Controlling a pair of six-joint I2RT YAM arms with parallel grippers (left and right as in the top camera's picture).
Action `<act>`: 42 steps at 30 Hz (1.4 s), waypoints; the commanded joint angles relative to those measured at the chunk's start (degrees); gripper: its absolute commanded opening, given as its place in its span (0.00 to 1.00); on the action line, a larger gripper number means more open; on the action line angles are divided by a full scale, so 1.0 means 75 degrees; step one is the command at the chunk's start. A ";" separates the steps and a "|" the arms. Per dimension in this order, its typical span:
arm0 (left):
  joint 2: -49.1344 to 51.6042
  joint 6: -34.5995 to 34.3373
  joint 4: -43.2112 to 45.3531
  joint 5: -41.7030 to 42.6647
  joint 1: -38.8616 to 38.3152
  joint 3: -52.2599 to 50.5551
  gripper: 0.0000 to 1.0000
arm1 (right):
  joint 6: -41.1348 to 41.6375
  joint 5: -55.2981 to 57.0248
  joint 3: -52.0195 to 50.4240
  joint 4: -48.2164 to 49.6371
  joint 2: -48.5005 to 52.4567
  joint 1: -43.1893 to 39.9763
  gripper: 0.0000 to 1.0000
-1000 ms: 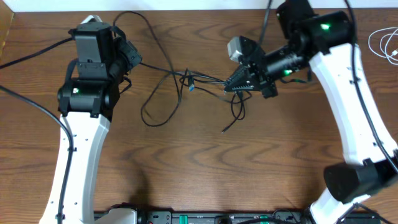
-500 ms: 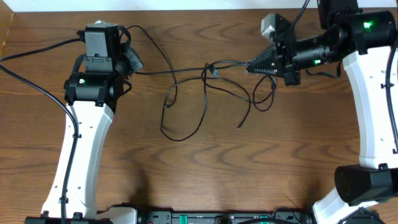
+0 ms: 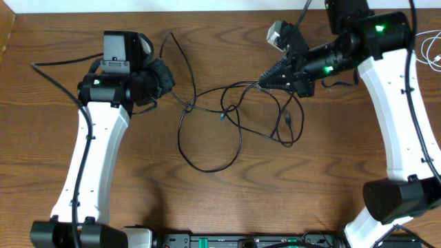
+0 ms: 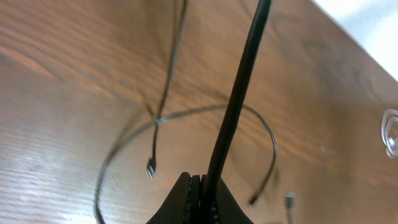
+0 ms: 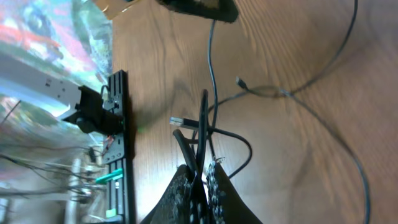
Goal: Untangle cables
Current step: 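Pull the grasped black cable up and right with the right gripper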
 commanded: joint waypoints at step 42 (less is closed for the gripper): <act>0.0562 0.0790 0.1139 -0.0201 -0.0201 0.0015 0.08 | 0.1778 0.1072 -0.0402 0.1227 -0.1428 0.0207 0.01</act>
